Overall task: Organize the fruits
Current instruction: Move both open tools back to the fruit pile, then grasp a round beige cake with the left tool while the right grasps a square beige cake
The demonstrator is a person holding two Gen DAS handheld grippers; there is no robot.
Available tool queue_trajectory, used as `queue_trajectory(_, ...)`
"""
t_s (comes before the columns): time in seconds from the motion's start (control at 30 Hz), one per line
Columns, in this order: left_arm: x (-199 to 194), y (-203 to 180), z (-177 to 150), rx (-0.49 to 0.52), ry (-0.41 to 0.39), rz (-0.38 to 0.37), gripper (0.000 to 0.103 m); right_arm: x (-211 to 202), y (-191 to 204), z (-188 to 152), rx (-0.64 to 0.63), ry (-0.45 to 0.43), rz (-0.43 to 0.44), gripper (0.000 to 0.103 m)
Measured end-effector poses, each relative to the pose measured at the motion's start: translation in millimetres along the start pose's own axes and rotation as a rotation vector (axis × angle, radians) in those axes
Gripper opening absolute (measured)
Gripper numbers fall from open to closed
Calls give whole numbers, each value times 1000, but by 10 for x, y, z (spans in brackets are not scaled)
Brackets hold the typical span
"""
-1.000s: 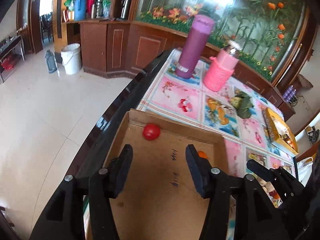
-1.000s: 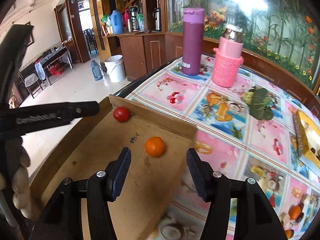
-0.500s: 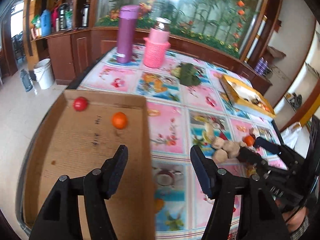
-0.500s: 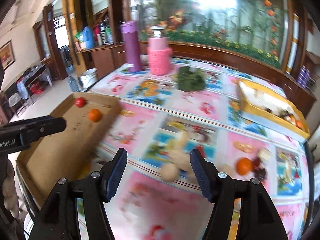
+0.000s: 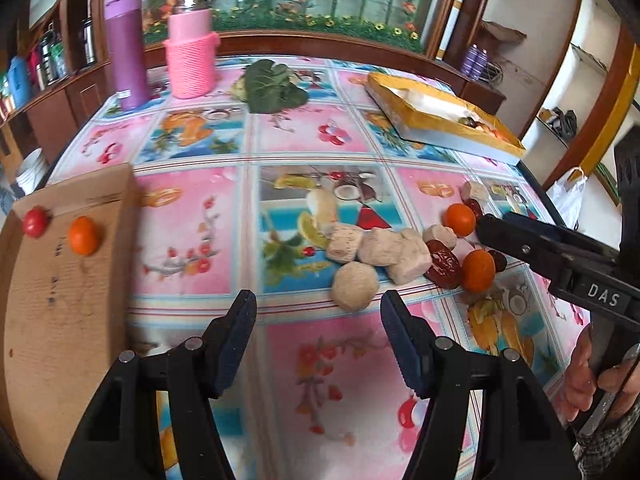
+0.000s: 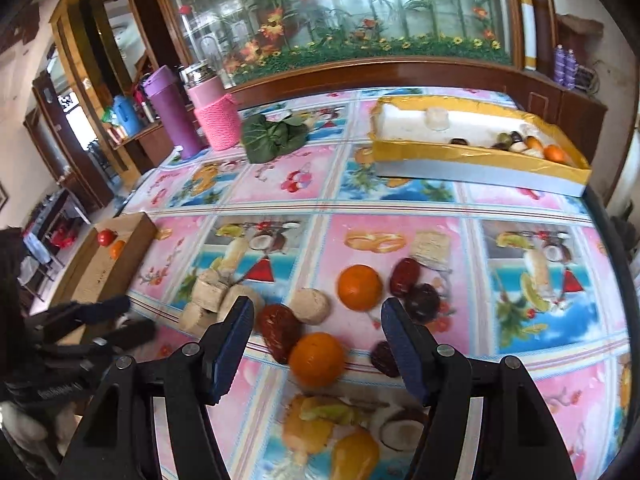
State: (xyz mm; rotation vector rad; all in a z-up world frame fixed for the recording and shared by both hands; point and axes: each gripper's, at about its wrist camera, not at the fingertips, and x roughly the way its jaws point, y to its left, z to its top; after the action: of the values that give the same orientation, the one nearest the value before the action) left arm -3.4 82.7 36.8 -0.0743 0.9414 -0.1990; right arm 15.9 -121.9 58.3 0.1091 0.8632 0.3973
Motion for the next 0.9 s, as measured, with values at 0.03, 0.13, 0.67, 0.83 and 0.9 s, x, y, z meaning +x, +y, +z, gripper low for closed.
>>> queue_trajectory(0.03, 40, -23, 4, 6, 0, -1, 63, 31, 32, 16, -9, 2, 18, 67)
queue_trajectory(0.13, 162, -89, 32, 27, -6, -18, 60, 138, 176, 64, -51, 16, 71, 66)
queue_trajectory(0.67, 84, 153, -57, -56, 24, -20, 28, 389, 401, 57, -133, 97, 157, 66)
queue_trajectory(0.83, -181, 354, -170, -110, -10, -20, 28, 443, 592, -11, -278, 113, 102, 66)
queue_trajectory(0.9, -245, 408, -214, -123, -17, -18, 28, 484, 643, -18, -326, 125, 86, 66)
